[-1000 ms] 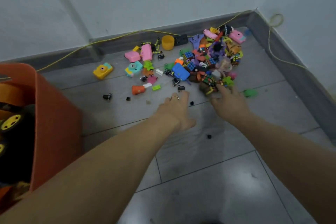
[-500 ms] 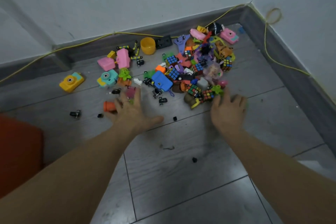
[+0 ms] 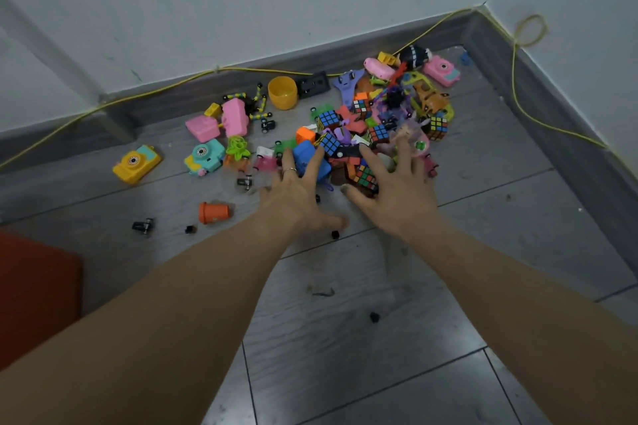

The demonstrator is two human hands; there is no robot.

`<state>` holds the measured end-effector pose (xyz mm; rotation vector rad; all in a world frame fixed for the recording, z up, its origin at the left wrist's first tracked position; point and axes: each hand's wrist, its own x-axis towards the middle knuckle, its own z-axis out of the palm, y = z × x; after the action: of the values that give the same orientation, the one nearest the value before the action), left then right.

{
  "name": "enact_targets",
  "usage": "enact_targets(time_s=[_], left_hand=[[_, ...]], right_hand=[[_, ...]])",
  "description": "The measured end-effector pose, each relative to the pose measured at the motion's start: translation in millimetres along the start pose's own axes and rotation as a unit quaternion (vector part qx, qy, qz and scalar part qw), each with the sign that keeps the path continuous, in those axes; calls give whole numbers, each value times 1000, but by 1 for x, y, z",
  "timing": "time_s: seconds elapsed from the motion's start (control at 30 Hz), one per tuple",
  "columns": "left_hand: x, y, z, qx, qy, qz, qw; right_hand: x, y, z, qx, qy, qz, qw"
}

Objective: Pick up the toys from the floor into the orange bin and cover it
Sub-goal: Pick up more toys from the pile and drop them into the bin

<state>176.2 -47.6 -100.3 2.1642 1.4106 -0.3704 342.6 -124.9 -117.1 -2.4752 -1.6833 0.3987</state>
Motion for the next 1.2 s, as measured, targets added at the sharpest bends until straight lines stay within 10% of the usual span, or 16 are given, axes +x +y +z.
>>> enact_targets(time_s=[0.6,1.2], left_hand=[[-12,-27,18,99,118,96,983],[-51,-45,21,146,-54,112,981]], right_hand=[[-23,-20,15,-66,30,2,997],[-48,-27,5,76,-22,60,995]])
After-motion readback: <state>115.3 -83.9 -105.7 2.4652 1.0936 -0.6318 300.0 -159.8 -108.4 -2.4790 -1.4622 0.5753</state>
